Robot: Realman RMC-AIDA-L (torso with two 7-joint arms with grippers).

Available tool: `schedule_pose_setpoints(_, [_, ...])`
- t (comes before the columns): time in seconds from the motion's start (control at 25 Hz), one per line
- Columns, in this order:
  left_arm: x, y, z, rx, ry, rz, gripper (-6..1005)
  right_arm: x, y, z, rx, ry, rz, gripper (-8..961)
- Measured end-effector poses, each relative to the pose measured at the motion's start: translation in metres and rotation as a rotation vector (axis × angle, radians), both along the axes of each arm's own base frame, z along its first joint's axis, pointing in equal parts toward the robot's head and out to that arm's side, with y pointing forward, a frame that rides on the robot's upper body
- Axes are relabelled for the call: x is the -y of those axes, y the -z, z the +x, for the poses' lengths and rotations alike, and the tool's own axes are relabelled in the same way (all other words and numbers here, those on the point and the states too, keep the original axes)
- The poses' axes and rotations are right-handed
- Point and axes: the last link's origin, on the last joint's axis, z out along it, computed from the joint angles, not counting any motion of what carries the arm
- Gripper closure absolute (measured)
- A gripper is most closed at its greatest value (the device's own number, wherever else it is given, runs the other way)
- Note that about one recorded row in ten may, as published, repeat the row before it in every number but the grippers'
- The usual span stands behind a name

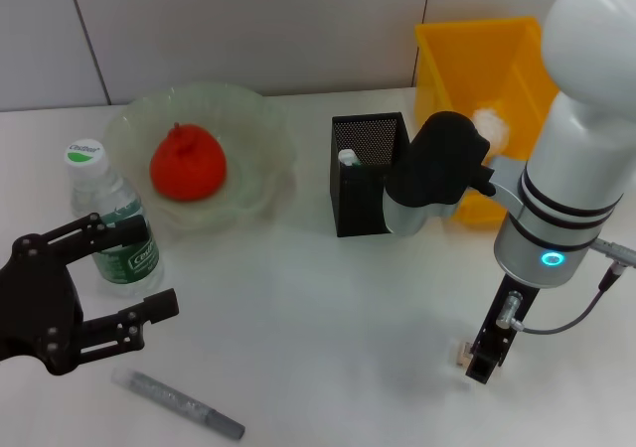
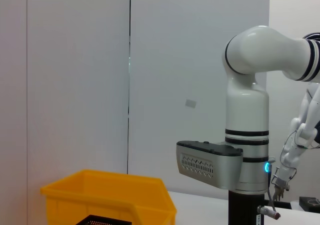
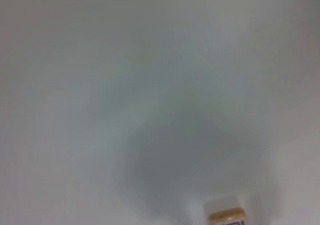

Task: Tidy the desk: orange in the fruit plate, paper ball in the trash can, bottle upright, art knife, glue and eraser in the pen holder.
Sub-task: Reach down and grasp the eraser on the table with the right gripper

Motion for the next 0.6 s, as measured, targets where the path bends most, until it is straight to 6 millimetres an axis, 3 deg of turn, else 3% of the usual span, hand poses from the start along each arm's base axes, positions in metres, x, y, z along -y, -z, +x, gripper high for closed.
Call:
schedule_pose_setpoints(0.08, [-0.0003,-0.0001,0.0002,0.000,0.001,0.001,228,0.0004,0.0013,-0.0002,0.003,-0.007,-0.004,254])
schedule_pose_setpoints(0.28, [-0.0006,-0.0005,0.0000,0.000,-0.001,0.003,230,0.0015,0.0048,0.0009,0.015,-0.014,-0.007,453])
schedule_pose_setpoints(0.6, [-0.0009,-0.0008,-0.0003,-0.001,-0.003,0.006,232,0.0003,0.0062,-0.0011,0.009,-0.021,-0.005,454])
